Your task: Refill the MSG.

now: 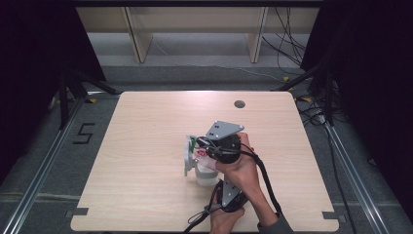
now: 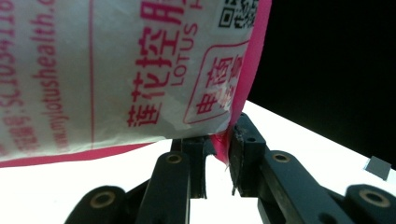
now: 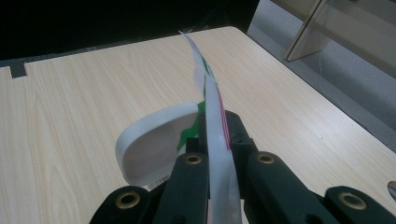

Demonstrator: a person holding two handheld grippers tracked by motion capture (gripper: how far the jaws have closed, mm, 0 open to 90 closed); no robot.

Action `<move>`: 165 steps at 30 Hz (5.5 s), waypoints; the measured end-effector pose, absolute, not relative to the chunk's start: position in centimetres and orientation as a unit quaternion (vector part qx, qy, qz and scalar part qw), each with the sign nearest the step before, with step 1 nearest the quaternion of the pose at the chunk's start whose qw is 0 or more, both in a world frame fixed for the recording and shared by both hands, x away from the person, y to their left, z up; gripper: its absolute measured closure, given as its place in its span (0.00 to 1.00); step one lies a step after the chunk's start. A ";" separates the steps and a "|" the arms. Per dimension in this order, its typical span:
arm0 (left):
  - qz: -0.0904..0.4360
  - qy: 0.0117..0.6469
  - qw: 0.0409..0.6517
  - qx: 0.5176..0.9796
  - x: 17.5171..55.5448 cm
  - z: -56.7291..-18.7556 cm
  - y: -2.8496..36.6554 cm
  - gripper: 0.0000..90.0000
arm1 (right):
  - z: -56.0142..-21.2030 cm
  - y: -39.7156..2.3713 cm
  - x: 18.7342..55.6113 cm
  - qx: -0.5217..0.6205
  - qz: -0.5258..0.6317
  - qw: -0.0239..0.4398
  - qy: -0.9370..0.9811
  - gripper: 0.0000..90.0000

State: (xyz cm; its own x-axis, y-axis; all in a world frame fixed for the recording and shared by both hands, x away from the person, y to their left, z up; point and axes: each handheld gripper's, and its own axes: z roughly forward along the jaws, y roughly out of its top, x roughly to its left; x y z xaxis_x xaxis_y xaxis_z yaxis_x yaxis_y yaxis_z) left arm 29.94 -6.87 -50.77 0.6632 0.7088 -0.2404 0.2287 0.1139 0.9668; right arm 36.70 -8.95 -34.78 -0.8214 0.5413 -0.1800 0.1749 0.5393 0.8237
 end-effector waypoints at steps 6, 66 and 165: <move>0.184 0.365 0.651 0.640 29.9 -50.7 -6.9 0.86 | -34.8 -8.9 36.7 0.209 0.431 0.215 0.851 0.99; 0.204 0.342 0.612 0.683 30.1 -50.6 -6.1 0.86 | -34.7 -8.7 36.5 0.210 0.428 0.217 0.852 0.99; 0.185 0.352 0.645 0.653 30.2 -50.5 -6.6 0.86 | -35.1 -8.0 36.4 0.201 0.419 0.230 0.855 0.99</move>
